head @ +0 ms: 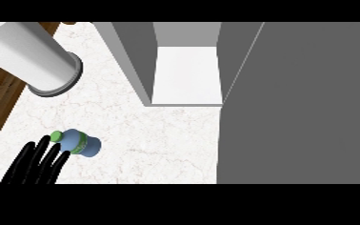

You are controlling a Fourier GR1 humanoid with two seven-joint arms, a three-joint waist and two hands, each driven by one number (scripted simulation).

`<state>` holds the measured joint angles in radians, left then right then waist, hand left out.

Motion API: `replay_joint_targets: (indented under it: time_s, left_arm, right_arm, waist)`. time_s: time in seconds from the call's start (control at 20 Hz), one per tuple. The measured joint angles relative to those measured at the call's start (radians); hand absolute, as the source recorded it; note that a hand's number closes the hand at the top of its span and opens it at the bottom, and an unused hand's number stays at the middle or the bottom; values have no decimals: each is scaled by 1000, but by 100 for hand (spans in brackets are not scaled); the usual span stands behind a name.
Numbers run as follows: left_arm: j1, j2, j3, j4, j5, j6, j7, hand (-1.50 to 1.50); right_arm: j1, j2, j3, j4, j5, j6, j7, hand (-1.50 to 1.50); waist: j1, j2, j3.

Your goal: Pick up the bottled water, place it into the cabinet and close the cabinet

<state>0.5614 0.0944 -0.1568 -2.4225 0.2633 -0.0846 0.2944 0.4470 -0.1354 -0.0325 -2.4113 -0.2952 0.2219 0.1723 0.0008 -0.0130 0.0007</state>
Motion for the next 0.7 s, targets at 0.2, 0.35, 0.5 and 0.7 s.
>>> replay_joint_targets:
  time_s: [0.2, 0.35, 0.5, 0.7]
  left_arm:
    - [16, -4, 39, -1, -5, 17, -17, -150]
    - [24, -8, 81, 4, -8, 23, -41, -150]
    - [43, 4, 137, 10, -5, 4, -65, -150]
    - [47, 15, 211, 30, 7, -20, -80, -150]
  right_arm:
    - [10, 0, -6, 1, -6, 7, -3, -150]
    - [24, -3, -16, -1, -11, 17, -9, -150]
    - [42, -6, -34, -3, -19, 30, -20, -150]
    - [47, -14, -56, -2, -30, 42, -21, -150]
  waist:
    - [2, 0, 0]
    - [0, 1, -1]
    - [-1, 1, -1]
    - [-4, 3, -2]
